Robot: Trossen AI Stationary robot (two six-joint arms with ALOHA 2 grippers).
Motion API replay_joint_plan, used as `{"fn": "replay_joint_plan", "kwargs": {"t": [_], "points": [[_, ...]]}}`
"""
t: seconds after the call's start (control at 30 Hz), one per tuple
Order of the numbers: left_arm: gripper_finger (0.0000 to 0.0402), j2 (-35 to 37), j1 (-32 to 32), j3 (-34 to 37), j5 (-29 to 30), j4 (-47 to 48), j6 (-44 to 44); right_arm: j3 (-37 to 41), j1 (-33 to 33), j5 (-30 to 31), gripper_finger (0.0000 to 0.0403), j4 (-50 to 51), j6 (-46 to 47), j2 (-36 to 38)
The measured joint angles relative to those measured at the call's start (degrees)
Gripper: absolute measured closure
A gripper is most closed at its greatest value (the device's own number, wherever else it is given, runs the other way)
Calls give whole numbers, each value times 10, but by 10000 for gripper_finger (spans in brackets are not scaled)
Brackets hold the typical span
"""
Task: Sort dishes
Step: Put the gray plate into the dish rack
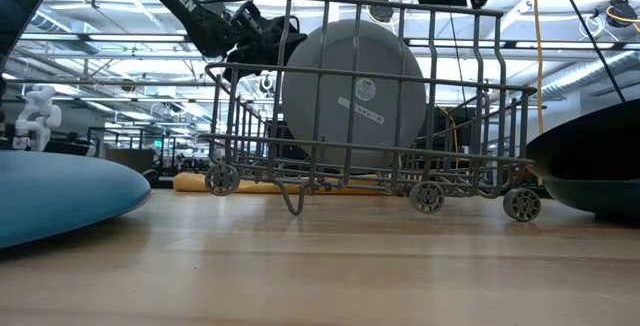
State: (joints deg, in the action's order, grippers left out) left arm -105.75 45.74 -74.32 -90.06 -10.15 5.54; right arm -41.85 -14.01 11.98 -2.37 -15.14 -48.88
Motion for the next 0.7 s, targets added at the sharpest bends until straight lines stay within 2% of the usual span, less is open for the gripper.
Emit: {"fn": "replay_joint_plan", "kwargs": {"t": [0.17, 0.33, 0.47, 0.63, 0.7], "points": [[401, 0, 0, 0, 0, 0, 0, 0, -58, -92, 191, 4, 23, -23], [402, 0, 0, 0, 1, 0, 0, 0, -61, -89, 219, -2, 8, -91], [402, 0, 0, 0, 1, 0, 0, 0, -38, -89, 275, -48, -19, -140], [401, 0, 0, 0, 1, 0, 0, 0, -18, -89, 373, -95, -39, -181], [397, 0, 0, 0, 2, 0, 0, 0, -21, -85, 395, -94, -33, -199]]}}
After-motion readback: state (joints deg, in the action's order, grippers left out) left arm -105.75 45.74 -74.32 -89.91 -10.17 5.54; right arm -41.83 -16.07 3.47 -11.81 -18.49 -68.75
